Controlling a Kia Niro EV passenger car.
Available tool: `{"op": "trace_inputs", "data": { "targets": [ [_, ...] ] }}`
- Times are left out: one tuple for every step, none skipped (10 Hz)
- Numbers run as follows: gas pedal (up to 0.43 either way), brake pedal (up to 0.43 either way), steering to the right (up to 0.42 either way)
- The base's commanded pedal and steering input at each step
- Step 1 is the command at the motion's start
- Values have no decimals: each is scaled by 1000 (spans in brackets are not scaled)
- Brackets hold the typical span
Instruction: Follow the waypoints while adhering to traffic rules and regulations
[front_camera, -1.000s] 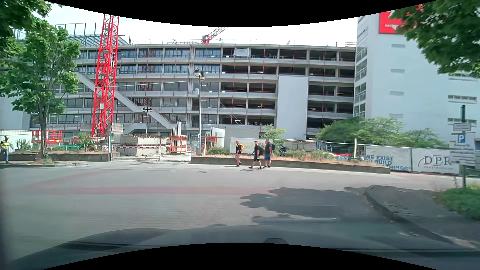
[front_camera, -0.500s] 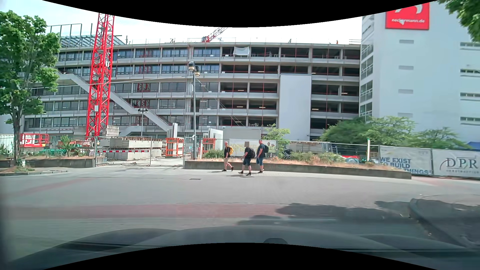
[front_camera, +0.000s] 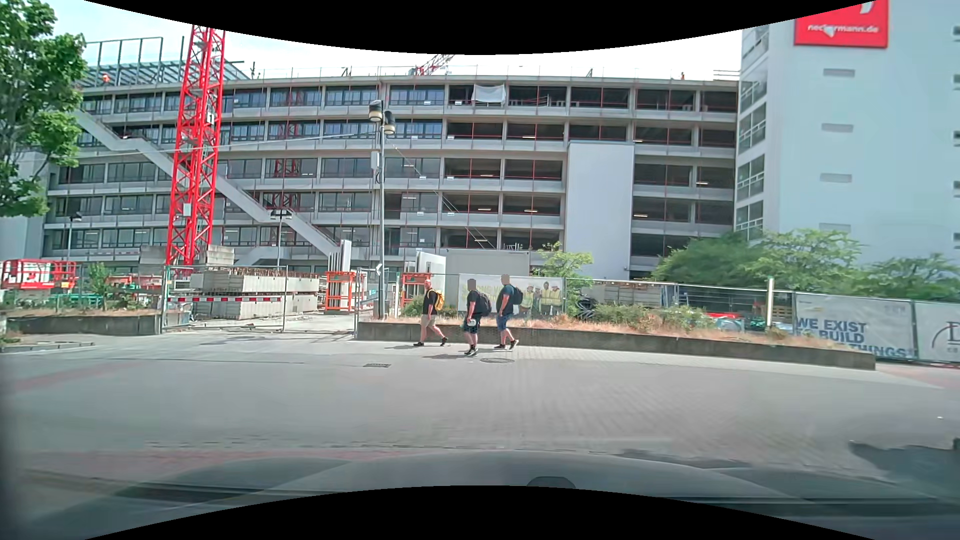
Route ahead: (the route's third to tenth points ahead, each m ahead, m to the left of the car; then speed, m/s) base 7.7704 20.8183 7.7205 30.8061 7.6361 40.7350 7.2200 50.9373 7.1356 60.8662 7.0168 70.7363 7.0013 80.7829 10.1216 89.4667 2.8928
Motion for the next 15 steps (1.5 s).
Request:
{"op": "trace_inputs", "data": {
  "targets": [
    [0,207,-67],
    [0,207,-91],
    [0,201,-117],
    [0,207,-140],
    [0,207,-168],
    [0,207,-190],
    [0,201,-208],
    [0,201,-214],
    [0,201,-222],
    [0,195,-236],
    [0,171,-249],
    [0,146,-269],
    [0,128,-292],
    [0,91,-325],
    [0,73,-351]
  ]
}}
